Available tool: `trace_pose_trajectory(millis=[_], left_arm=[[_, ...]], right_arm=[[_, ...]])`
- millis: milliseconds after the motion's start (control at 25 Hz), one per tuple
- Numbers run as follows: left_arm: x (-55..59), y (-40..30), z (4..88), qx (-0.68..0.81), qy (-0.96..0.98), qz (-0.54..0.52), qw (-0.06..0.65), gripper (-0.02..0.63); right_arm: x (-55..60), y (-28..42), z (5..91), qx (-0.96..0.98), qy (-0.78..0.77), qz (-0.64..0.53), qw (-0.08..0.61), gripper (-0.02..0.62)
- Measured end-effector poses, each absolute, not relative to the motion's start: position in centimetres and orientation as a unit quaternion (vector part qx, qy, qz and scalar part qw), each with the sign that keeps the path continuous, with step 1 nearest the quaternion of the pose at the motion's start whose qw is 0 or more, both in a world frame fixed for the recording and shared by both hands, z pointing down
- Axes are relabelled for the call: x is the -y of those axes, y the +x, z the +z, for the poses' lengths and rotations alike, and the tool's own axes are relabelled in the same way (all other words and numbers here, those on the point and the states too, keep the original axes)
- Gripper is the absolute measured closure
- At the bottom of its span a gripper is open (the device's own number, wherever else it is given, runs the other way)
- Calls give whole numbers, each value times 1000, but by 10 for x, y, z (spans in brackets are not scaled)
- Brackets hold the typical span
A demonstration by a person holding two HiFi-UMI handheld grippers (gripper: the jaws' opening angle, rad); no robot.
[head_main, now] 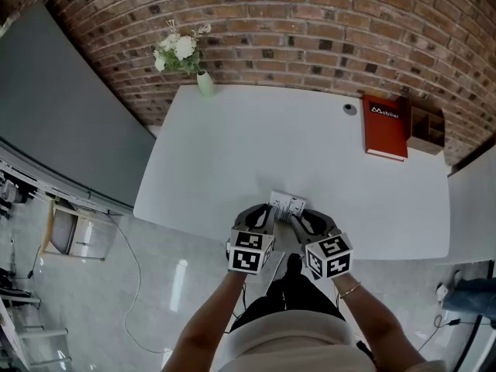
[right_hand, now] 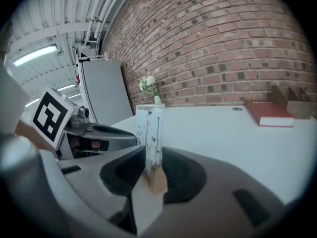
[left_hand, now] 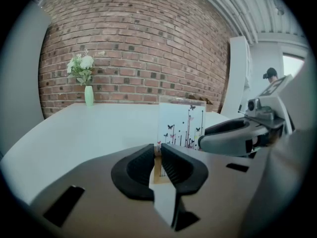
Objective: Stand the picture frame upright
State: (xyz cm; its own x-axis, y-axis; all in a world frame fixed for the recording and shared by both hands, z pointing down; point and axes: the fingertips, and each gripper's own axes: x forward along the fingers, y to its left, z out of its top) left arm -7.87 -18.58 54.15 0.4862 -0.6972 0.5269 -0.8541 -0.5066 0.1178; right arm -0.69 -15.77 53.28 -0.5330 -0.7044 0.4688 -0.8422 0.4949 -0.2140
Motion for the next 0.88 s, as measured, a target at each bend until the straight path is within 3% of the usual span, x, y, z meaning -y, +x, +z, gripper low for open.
trace_pose_trajectory(millis=[640, 880], left_arm=[[177, -84, 545, 484, 829, 207, 186, 565], [171, -83, 553, 466, 834, 216, 201, 508]], right_arm=[[137, 1, 543, 835, 471, 210, 189, 492], [128, 1, 558, 823, 474, 223, 222, 492]])
